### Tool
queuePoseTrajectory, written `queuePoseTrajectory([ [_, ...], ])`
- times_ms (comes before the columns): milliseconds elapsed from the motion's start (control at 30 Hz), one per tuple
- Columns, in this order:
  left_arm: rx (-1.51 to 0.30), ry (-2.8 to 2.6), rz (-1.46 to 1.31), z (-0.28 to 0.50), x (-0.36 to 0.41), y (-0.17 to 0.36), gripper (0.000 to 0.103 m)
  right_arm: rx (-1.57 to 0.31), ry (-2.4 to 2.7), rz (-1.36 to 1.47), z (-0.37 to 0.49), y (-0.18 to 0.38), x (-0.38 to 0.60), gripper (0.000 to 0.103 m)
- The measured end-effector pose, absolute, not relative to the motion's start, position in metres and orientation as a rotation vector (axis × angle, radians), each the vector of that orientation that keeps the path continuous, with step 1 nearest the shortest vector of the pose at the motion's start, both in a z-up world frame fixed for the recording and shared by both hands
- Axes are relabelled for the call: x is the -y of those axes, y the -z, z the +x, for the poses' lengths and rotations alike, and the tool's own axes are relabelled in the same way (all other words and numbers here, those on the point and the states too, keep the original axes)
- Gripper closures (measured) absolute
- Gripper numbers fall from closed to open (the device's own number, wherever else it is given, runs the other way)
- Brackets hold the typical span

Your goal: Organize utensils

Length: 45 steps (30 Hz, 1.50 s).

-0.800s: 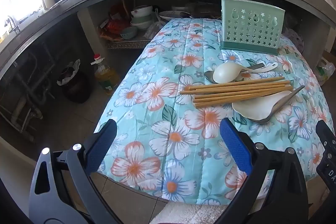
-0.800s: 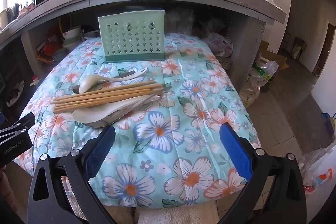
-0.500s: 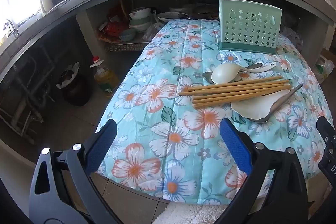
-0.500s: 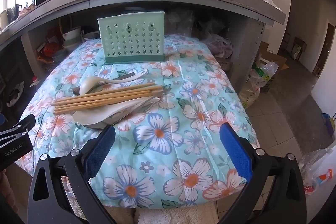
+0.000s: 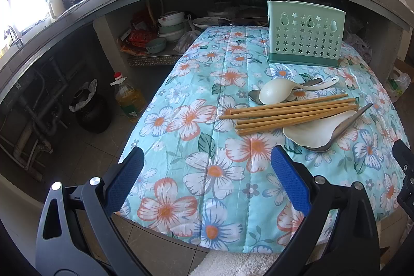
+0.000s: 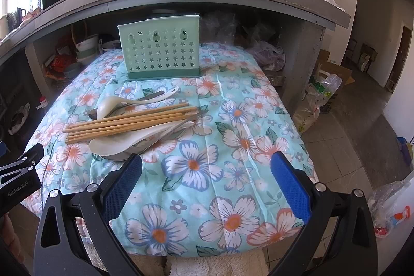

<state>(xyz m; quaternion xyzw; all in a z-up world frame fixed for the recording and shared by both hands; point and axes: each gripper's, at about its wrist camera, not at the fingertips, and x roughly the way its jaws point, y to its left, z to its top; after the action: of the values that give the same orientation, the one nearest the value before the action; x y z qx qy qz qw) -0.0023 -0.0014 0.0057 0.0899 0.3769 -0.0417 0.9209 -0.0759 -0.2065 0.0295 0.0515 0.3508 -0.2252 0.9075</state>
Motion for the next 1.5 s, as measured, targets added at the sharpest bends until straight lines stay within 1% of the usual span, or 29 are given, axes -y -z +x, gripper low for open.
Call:
queuePoseTrajectory([
  [1500,-0.786,0.086,0.177,-0.0048,-0.0035,-0.0002,0.008,-0.726,0.466,0.105,-0.0750,-0.0310,0.2030,0.006],
])
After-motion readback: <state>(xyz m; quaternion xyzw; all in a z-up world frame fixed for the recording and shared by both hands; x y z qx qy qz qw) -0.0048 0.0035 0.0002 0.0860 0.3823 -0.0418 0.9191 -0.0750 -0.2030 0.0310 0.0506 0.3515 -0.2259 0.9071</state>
